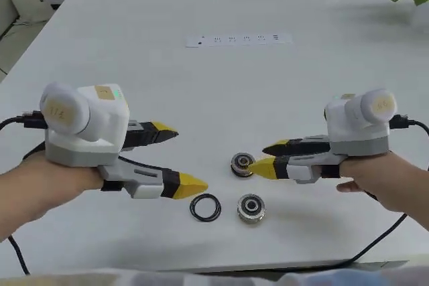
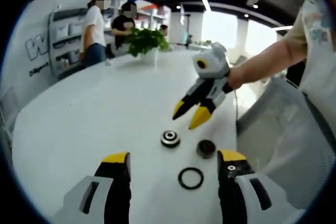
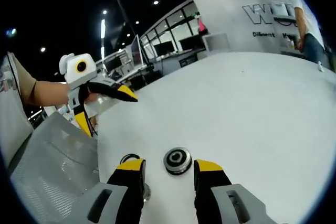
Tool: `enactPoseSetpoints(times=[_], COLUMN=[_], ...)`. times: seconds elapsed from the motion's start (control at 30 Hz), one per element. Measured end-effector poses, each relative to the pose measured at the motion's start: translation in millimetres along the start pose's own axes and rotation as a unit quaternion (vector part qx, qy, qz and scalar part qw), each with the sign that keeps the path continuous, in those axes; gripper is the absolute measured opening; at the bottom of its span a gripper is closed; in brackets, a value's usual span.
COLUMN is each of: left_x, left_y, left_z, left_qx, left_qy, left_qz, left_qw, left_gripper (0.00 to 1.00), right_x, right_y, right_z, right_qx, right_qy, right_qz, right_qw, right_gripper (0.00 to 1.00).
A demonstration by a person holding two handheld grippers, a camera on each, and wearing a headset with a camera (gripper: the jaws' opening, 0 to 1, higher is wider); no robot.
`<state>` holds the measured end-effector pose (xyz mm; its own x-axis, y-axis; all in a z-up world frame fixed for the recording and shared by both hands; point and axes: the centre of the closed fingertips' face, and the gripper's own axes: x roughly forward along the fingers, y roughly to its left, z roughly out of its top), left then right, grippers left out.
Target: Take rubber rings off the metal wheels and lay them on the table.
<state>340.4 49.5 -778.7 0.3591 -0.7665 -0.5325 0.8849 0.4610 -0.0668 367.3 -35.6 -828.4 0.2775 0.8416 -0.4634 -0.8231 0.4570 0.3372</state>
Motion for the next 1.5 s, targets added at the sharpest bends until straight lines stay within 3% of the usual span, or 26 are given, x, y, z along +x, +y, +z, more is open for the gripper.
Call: enactPoseSetpoints(times=[0.27, 0.9, 1.5], left_x=[15.9, 52.3, 87.1], left_y=[5.4, 12.2, 7.5], left_z=[0.5, -3.2, -9.0], left_qx=[-0.006, -0.017, -0.019], left_qy=[0.002, 0.010, 0.017], left_qz=[-0.004, -0.014, -0.026], left_qw=[1.0000, 0.9997, 0.9993], left_gripper=[0.64, 0.53, 0.40], right_x=[1.1, 18.9, 22.8], right_y=[-2.8, -12.3, -12.9], right_z=[-9.6, -23.3, -23.3], right_qx=[-0.020, -0.053, -0.069], right_qy=[0.014, 0.036, 0.029], right_qz=[-0.009, -0.002, 0.000], right_qw=[0.9997, 0.9979, 0.9972], right_gripper=[0.32, 0.24, 0.17])
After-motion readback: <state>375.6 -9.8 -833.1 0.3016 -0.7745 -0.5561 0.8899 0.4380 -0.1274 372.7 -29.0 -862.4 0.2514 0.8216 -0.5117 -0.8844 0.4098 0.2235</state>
